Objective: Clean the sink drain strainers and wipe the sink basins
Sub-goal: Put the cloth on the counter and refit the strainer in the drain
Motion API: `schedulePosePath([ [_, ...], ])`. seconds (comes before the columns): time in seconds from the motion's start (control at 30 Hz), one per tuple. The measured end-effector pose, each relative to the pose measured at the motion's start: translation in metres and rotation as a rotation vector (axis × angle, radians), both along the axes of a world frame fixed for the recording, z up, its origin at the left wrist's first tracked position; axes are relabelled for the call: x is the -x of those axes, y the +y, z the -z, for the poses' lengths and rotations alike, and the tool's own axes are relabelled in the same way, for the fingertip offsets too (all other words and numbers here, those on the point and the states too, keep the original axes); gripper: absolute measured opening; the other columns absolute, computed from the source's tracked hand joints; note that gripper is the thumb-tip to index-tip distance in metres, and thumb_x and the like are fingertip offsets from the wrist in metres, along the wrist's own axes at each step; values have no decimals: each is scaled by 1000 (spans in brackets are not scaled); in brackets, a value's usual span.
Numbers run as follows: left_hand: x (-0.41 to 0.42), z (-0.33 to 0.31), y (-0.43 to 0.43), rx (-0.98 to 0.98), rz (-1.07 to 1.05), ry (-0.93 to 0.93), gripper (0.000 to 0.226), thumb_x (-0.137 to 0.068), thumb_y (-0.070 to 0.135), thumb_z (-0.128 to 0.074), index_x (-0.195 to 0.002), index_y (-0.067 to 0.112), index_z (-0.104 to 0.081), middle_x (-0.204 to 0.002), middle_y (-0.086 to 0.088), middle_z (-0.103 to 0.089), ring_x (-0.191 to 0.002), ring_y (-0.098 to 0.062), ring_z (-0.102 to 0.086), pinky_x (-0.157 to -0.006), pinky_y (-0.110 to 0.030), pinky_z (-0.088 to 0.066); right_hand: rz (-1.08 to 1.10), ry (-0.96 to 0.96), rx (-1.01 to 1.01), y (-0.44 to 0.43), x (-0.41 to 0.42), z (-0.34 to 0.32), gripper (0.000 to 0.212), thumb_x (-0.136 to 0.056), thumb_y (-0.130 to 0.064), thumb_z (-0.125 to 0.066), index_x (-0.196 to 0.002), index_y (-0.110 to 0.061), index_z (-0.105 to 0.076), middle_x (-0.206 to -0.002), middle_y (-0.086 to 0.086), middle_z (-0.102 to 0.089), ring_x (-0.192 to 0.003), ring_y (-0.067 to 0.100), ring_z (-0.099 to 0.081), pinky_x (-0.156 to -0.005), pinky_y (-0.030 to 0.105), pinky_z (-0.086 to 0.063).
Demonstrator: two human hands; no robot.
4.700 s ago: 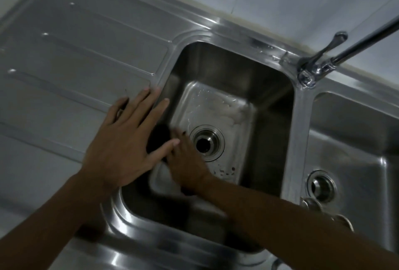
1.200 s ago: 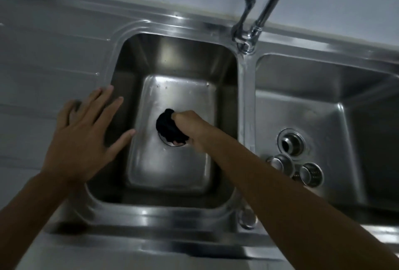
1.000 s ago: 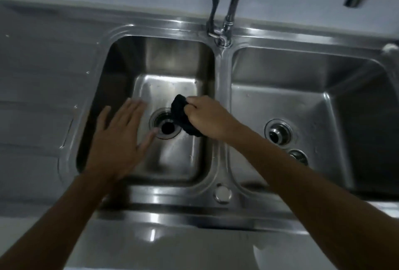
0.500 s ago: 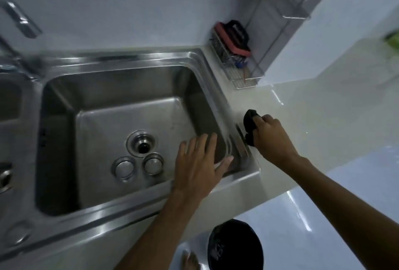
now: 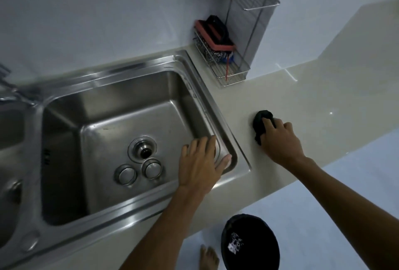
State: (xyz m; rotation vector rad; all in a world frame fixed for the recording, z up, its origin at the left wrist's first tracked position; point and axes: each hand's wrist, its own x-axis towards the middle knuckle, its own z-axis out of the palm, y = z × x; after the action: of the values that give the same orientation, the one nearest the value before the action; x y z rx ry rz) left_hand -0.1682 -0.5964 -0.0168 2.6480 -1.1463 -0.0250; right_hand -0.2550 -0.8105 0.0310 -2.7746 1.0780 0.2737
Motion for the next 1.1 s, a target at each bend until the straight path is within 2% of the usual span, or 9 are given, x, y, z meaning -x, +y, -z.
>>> schedulePosePath([
  [0.13,-6,-5,18,-17,-33,22,69,-98,68,-41,-140,16,-59,-128,-6,-67,-113,-28,-62,-93,-46,-48,43,15,-60,3,-6,-5,50,-99,-26,-48,-146,-10,-35,-140,21,-47,-121,45,-43,-90,53,-48],
  [0.27,-19,-14,50,-44,-69,34,73,-99,70,-33,-143,16,-56,-130,-6,-66,-116,-27,-61,-97,-46,-48,113,47,-102,12,-18,-12,57,-96,-20,-53,-146,-10,-29,-140,26,-45,-122,48,-43,-93,53,-45],
  [0.37,-27,-22,80,-29,-102,22,72,-99,70,-34,-144,18,-55,-131,-5,-65,-118,-26,-61,-98,-45,-48,141,99,4,30,-24,-24,58,-95,-18,-54,-145,-6,-27,-153,35,-23,-135,57,-30,-107,59,-35],
  [0.43,-35,-26,103,-12,-136,26,72,-99,70,-35,-144,18,-55,-132,-4,-65,-119,-26,-62,-100,-45,-48,29,34,139,53,-34,-32,57,-95,-19,-56,-143,-1,-31,-156,40,-11,-141,61,-17,-113,64,-27],
  [0.5,-44,-25,129,-14,-166,34,74,-99,72,-33,-146,19,-53,-138,-5,-63,-124,-26,-60,-105,-47,-47,-145,-19,138,85,-51,-39,68,-96,-32,-58,-150,-5,-26,-159,35,-10,-146,55,-16,-116,60,-26],
  [0.63,-72,-13,191,-115,-175,68,79,-96,76,-27,-151,23,-46,-147,-5,-56,-132,-26,-52,-108,-44,-42,-444,-174,-138,174,-104,-31,67,-94,-39,-62,-149,-15,-32,-149,14,-42,-134,33,-47,-108,45,-44],
  [0.8,-110,25,238,-234,-97,124,84,-90,78,-21,-151,24,-43,-151,-4,-50,-136,-25,-46,-112,-43,-35,-620,118,-220,254,-148,40,66,-92,-39,-62,-149,-21,-34,-143,5,-49,-127,27,-50,-101,40,-47],
  [0.97,-133,71,226,-306,11,149,87,-88,79,-43,-154,23,-35,-156,-6,-43,-140,-29,-39,-113,-47,-31,-599,328,-112,252,-170,99,75,-87,-49,-65,-148,-18,-33,-142,11,-45,-128,35,-47,-100,45,-44],
  [1.1,-146,102,204,-352,86,178,97,-82,79,-53,-157,21,-32,-157,-7,-43,-141,-30,-38,-113,-47,-28,-621,372,-100,246,-181,131,81,-84,-54,-65,-149,-18,-31,-141,13,-46,-128,36,-46,-100,46,-42],
])
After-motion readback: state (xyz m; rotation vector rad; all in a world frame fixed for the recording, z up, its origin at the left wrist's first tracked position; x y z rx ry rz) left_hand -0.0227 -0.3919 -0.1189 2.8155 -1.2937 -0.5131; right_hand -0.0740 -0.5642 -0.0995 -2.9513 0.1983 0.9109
